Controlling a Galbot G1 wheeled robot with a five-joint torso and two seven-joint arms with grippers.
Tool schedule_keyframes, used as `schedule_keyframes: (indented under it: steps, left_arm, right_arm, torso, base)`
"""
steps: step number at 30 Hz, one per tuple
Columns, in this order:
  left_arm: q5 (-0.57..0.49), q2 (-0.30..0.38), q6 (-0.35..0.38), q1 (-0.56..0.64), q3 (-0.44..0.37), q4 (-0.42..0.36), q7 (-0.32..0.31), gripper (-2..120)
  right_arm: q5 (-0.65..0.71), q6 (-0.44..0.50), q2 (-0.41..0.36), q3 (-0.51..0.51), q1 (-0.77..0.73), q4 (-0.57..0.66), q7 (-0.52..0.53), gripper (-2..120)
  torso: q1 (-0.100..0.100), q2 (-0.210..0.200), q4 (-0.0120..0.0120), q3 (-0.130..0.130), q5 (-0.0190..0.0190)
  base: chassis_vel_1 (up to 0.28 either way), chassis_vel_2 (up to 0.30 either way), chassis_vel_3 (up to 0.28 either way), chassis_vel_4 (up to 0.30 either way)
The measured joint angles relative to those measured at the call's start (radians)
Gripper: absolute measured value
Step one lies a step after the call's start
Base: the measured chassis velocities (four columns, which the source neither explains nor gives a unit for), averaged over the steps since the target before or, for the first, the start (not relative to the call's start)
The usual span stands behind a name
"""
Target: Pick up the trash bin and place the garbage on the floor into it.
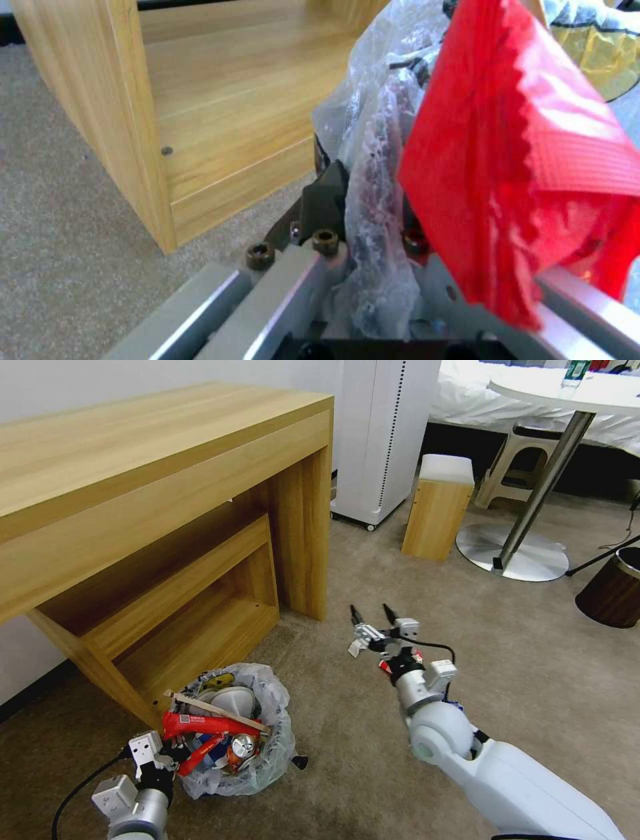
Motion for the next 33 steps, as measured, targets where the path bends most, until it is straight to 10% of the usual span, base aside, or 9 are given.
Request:
schedule_keyframes:
  steps: [13,33]
  left_arm:
    - [0.006,0.005,0.000,0.003,0.007,-0.008,0.010,1]
    - [0.025,0.008,-0.005,0.031,0.005,-0.010,0.012,1]
  right_arm:
    - [-0.076,-0.003,-0.011,0.213,-0.133,-0.015,0.000,89]
    - [-0.130,0.003,-0.015,0.240,-0.209,-0.103,0.028,82]
  torso:
    - [0.000,0.000,-0.0001,0.000,0.0000]
    - [0.000,0.000,0.0000,0.000,0.0000]
  base:
    - [0.000,0.000,0.000,0.000]
    - [-0.007,-0.005,-0.007,-0.008]
